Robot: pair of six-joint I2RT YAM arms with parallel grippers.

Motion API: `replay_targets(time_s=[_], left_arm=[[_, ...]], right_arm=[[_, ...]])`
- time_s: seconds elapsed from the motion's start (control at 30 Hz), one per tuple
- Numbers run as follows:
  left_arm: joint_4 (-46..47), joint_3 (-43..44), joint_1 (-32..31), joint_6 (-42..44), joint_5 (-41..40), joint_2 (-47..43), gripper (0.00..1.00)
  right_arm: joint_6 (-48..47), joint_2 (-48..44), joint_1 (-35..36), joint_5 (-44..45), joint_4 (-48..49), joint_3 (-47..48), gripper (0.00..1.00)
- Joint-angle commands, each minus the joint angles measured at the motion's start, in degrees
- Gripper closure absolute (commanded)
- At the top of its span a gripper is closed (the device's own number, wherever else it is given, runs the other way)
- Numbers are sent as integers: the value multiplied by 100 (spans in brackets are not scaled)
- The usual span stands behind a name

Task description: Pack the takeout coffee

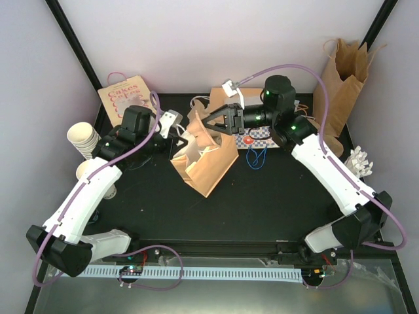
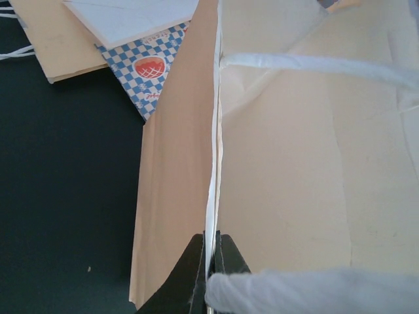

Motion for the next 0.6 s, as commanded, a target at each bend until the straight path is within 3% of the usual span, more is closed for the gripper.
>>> replay_targets(time_s=[0.0, 0.4, 0.57], left_arm=[[73, 332, -13, -148, 364, 15, 99], [315, 349, 241, -623, 1013, -24, 98], [305, 328, 298, -561, 725, -92, 98]], right_arm=[[265, -152, -12, -297, 559, -273, 61], [-153, -625, -16, 277, 19, -897, 64], [-460, -775, -21, 584, -501, -908, 63]])
